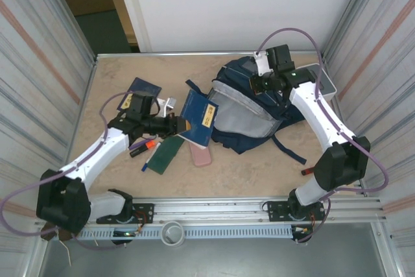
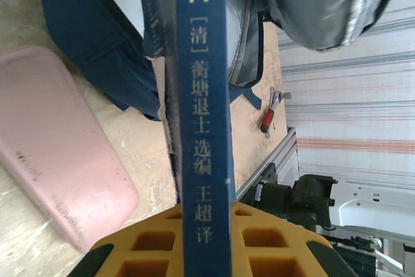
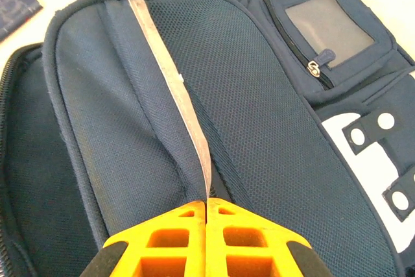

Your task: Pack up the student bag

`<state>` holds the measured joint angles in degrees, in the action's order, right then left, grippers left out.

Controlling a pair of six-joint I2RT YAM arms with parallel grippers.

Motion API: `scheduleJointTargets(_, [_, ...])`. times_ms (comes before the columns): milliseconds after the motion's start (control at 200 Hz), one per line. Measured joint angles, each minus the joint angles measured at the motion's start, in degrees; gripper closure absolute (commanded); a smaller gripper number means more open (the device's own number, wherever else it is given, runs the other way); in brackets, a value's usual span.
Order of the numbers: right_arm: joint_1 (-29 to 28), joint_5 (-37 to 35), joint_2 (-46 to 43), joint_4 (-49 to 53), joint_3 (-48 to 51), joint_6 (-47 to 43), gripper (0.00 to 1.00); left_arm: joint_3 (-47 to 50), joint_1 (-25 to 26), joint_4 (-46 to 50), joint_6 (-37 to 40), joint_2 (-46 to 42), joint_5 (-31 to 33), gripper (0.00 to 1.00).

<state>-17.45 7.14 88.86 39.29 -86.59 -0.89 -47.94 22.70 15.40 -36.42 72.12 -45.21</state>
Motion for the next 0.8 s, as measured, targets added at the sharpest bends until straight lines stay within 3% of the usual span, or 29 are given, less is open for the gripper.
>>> scheduleJointTargets(240, [1.3, 6.5, 0.0, -1.7, -3.6, 2.4, 1.00, -5.0, 8.3, -10.1, -7.7, 15.1, -0.7, 1.00])
scheduleJointTargets(506, [1.4, 10.2, 0.1, -3.4, -4.3, 3.4, 1.00, -15.9, 9.9, -20.2, -15.4, 30.6, -0.6, 1.00])
scheduleJointTargets(661, [1.4, 8.8, -1.8, -5.4, 4.0, 2.6, 0.67, -16.6, 10.1, -22.2, -16.4, 32.1, -0.2, 1.00])
scheduleJointTargets(802, [1.6, 4.6, -1.2, -5.0, 10.0, 1.8, 0.52, -16.5, 10.1, -22.6, -16.6, 32.5, -0.2, 1.00])
